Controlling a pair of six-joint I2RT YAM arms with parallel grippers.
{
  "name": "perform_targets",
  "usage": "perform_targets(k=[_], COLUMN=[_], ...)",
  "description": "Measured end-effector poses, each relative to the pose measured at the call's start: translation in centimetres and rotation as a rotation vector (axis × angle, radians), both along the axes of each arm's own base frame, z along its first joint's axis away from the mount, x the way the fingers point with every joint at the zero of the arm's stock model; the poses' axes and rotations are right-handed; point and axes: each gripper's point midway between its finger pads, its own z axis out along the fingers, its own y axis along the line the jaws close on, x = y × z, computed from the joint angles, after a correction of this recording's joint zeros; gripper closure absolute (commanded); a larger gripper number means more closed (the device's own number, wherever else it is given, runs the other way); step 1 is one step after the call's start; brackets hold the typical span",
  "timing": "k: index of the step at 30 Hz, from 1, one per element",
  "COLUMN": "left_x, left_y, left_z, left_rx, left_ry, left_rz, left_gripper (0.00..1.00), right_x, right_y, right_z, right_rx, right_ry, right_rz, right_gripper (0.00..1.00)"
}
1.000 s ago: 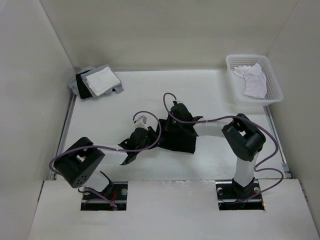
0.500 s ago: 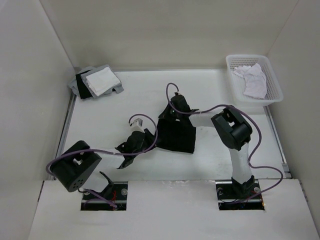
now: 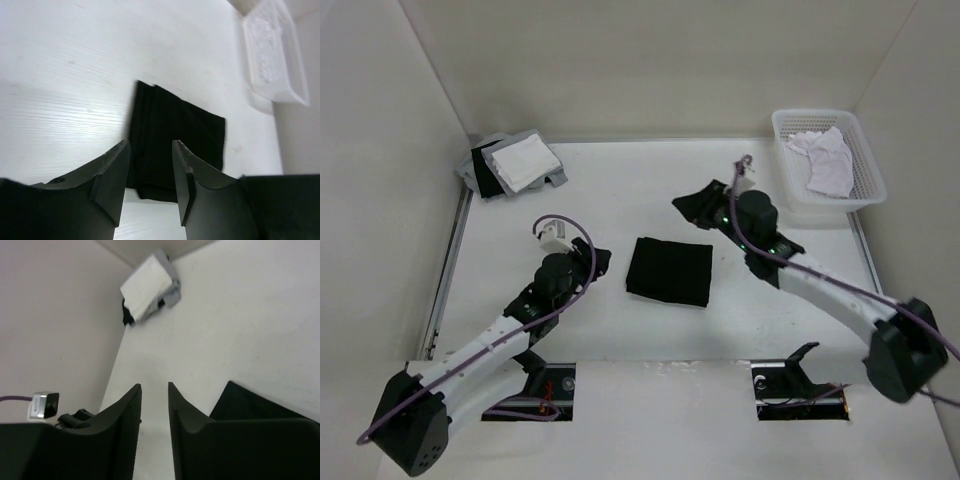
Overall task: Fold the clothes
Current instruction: Fold the tank top
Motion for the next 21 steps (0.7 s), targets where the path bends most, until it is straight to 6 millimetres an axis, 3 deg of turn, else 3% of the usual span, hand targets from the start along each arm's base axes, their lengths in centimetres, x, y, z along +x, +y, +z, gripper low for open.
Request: perform_targets(k=[2,4,7,10,15,21], left_x=[0.2,0.2,0.0,0.0,0.2,0.0], left_y=[1.9,3.7,5.8,7.3,8.4,8.1], left_z=[-0.9,-2.0,-3.5,-4.2,-4.5,-4.5], left_rx=[0.046,0.091,0.143,0.17,0.177,0.184], left_ry=[0.03,0.073,0.135,0.172,0.188,0.188], left_rz=[0.048,0.092,0.139,0.176,0.197,0.17], left_gripper=[0.59,0.58,0.56,0.57,0.58,0.59], right_x=[-1.7,-3.1,-4.7,-5.7,-5.8,-5.7], right_y=[-3.3,-6.9,-12.1,-15.8,-18.7,-19.4], right_z=[1.5,0.8,-2.7,-6.1,-8.9,-11.3], right_rx=[0.003,-0.018,-0.081,-0.13,-0.172,-0.201], right_ry=[-0.079,-0.115,-0.115,-0.087,-0.042,0.001], right_rz=[-0.068,-0.157,-0.306,-0.425,-0.535,-0.567], right_gripper=[0.61,0.56,0.53,0.52,0.52,0.53])
